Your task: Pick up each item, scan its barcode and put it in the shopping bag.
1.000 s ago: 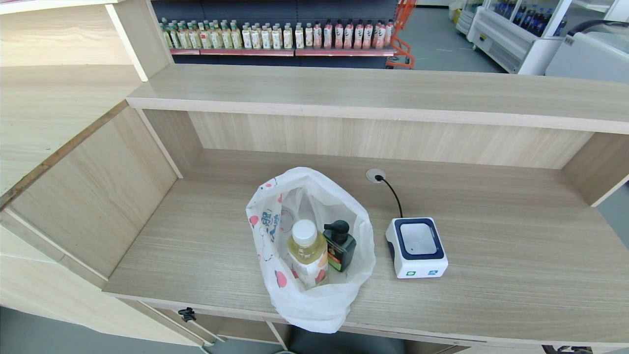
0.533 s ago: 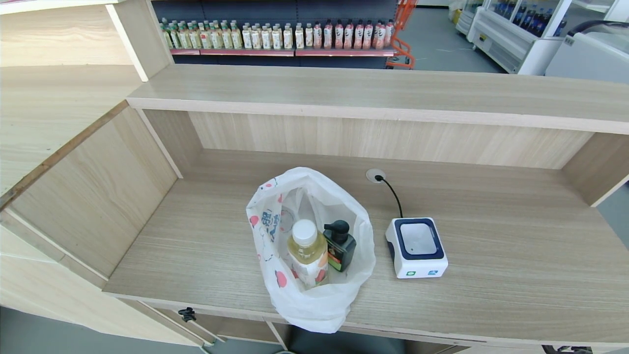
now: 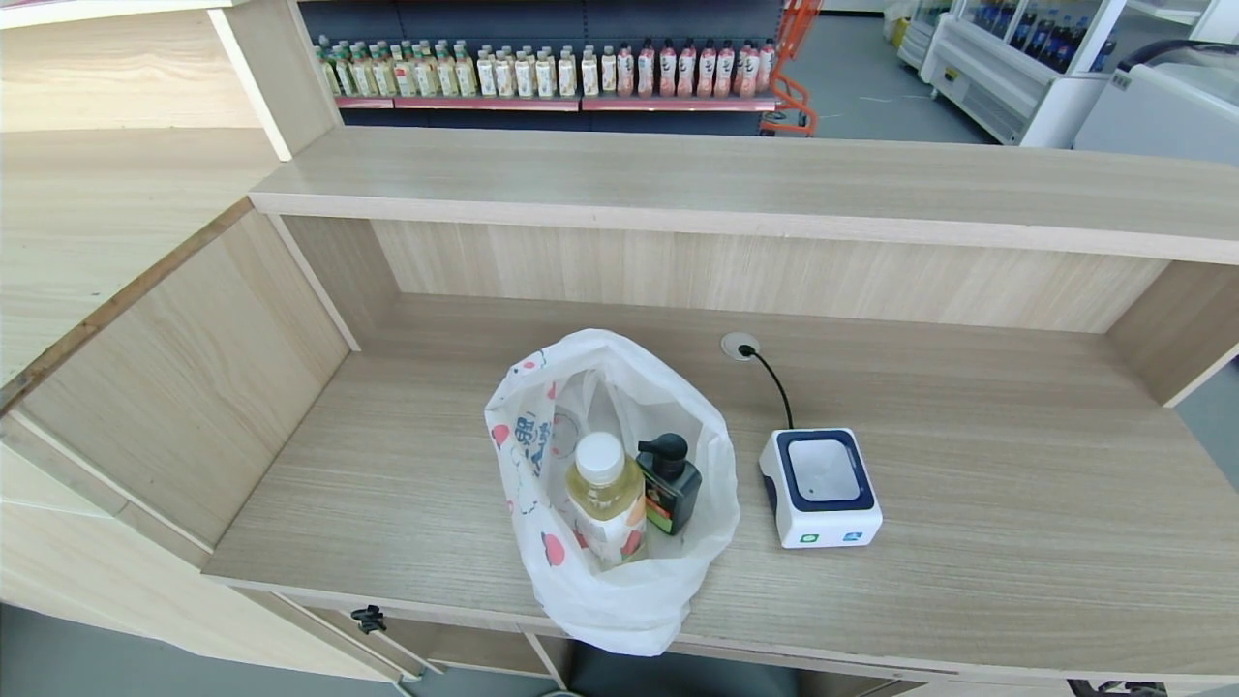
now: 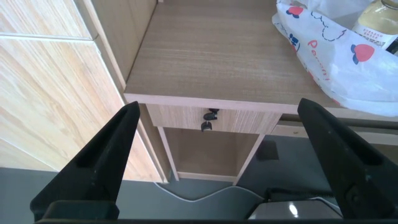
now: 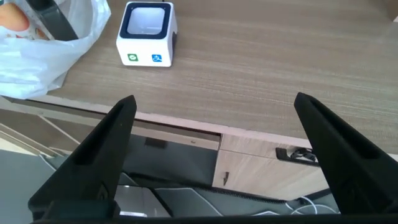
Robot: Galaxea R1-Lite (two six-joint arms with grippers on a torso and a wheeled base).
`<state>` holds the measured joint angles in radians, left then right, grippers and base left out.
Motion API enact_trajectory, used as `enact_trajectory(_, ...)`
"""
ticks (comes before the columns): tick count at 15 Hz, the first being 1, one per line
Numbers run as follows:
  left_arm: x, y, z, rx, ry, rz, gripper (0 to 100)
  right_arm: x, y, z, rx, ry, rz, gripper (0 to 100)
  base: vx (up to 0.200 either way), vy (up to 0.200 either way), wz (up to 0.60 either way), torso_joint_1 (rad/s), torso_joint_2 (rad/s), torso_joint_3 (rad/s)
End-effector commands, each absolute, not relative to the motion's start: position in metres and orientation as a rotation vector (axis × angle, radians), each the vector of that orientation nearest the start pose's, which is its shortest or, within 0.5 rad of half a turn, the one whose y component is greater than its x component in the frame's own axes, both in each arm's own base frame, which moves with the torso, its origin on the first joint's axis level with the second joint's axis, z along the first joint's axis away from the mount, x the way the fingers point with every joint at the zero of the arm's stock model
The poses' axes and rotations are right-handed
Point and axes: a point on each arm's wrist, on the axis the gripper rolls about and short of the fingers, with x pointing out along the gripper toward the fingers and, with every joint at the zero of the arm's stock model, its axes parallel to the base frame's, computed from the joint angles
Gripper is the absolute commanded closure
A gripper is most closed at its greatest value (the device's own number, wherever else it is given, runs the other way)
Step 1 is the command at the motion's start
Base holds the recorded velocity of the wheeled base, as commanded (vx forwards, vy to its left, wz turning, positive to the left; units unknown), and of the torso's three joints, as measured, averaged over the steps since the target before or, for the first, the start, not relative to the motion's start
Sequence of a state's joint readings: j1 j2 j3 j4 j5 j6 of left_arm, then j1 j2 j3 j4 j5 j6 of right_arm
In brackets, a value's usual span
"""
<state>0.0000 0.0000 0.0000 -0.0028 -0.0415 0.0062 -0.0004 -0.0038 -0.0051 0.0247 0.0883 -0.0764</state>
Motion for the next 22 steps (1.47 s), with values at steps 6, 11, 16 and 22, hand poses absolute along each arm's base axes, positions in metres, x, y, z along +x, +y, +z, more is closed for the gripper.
enact_trajectory(6,-0.0227,-0.0009,0.0758,0.005,-0.002,-0.041,0,-0.0233,0.002,0.0739,-0.079,0.019,0.088,0,0.0,0.0,0.0,0.0,0.0,0.0)
enact_trajectory(11,-0.0227,-0.0009,0.0758,0.005,-0.002,-0.041,0,-0.0233,0.002,0.0739,-0.077,0.02,0.088,0,0.0,0.0,0.0,0.0,0.0,0.0)
enact_trajectory(16,-0.0227,-0.0009,0.0758,0.005,-0.002,-0.041,0,-0.0233,0.002,0.0739,-0.077,0.019,0.091,0,-0.08,-0.08,0.0,0.003,0.0,0.001)
enact_trajectory(22,-0.0227,-0.0009,0.0758,0.005,-0.002,-0.041,0,-0.0233,0.0021,0.0739,-0.077,0.02,0.09,0,0.0,0.0,0.1,0.0,0.0,0.0)
